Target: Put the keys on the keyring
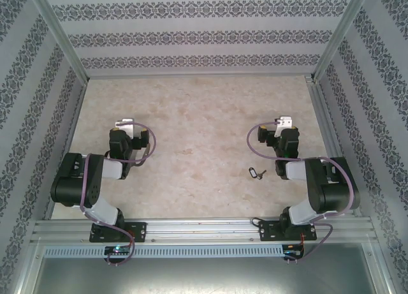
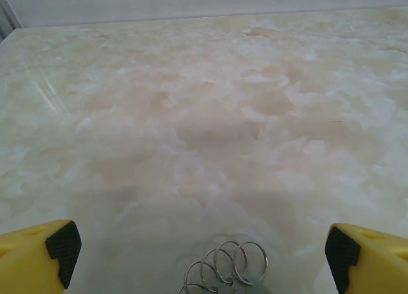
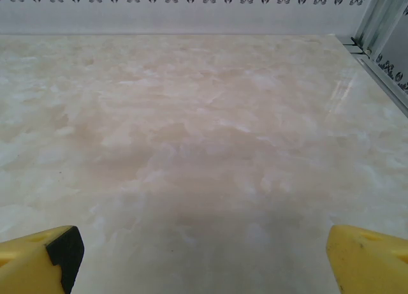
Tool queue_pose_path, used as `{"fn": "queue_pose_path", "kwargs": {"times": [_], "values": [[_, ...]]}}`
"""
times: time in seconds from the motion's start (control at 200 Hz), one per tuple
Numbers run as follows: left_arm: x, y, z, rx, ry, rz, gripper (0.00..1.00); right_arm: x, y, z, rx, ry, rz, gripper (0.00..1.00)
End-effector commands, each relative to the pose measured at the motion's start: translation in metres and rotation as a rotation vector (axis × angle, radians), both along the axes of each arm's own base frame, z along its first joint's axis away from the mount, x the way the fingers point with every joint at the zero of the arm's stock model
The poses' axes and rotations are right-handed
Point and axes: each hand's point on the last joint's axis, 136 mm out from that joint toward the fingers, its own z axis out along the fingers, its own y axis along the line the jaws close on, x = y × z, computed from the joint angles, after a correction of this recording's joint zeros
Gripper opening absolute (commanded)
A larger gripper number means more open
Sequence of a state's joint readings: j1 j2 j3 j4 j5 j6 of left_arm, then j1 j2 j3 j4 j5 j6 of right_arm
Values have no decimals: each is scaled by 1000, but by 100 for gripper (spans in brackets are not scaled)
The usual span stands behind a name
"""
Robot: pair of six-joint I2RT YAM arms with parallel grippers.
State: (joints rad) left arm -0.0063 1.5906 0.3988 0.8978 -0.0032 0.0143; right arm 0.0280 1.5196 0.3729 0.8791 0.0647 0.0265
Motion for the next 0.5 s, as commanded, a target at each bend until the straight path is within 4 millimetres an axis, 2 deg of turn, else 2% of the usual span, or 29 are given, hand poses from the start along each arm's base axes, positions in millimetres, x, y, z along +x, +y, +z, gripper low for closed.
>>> {"fn": "queue_pose_path", "kwargs": {"times": [0.0, 0.365, 0.495], "values": [[0, 0, 6, -4, -24, 2, 100, 5, 0, 11, 9, -30, 7, 98], [0, -1, 5, -8, -21, 0, 100, 5, 0, 11, 10, -30, 7, 98], [0, 5, 6, -7, -26, 39, 100, 5, 0, 10, 10, -28, 7, 98]]}}
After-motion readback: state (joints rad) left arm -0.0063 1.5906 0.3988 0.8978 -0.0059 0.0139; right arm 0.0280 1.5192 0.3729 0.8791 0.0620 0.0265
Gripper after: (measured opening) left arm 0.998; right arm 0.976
